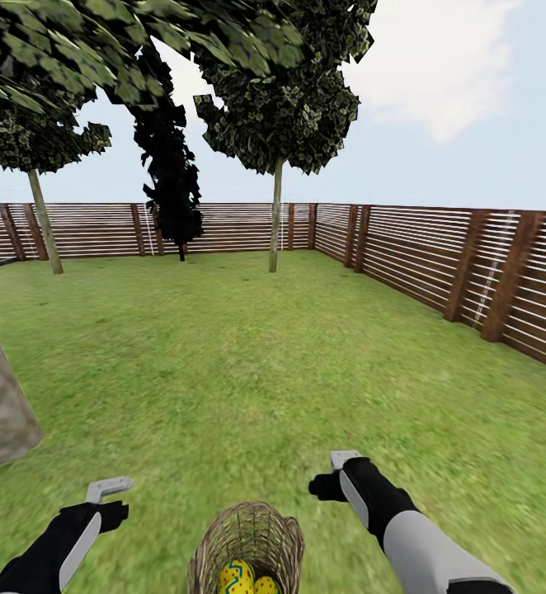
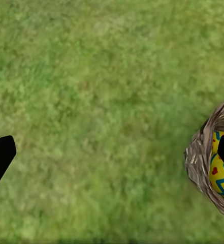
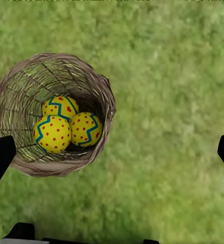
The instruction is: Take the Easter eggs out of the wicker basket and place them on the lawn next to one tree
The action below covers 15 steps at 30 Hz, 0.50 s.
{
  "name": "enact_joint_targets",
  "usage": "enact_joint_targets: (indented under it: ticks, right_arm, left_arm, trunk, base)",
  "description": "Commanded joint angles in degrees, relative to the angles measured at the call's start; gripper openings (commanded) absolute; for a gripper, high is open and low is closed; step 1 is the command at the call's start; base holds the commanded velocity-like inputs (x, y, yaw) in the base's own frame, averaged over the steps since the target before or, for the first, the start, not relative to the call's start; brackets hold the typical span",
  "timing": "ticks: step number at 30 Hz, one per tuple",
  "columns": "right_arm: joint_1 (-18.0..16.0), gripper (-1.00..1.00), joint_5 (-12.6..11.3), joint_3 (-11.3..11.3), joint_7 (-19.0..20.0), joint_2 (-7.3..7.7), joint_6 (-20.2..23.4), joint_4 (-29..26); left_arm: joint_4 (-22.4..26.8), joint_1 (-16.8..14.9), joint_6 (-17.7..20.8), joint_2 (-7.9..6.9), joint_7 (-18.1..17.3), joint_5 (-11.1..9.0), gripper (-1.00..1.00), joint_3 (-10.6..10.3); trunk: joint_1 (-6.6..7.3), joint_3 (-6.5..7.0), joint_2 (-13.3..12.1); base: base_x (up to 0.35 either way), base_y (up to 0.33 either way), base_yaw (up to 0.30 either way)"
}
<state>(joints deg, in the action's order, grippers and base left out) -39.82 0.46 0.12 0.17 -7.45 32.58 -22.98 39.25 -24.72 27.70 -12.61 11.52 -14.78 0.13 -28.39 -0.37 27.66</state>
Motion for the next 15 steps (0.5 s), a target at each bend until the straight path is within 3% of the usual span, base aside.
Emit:
enact_joint_targets:
  ticks: [1,7,15]
  right_arm:
    - [-0.02,1.00,0.06,0.02,0.03,-0.05,0.30,-0.10]
    - [-0.07,1.00,0.09,0.44,0.08,-0.86,0.29,-0.13]
    - [-1.84,1.00,-0.04,3.92,0.02,-1.23,0.60,-0.10]
  left_arm:
    - [0.08,0.00,0.22,0.00,0.42,-0.59,1.00,-0.05]
    - [0.03,0.02,0.16,-0.03,0.51,-0.53,1.00,-0.04]
    - [-0.05,0.03,0.08,-0.05,0.54,-0.51,1.00,0.03]
  trunk:
    - [-0.25,-0.23,0.47]
    - [-1.57,-1.30,2.88]
    - [-3.32,-2.74,6.09]
  base:
    - [0.000,0.000,0.000]
    - [0.000,0.000,0.000]
    - [0.000,0.000,0.000]
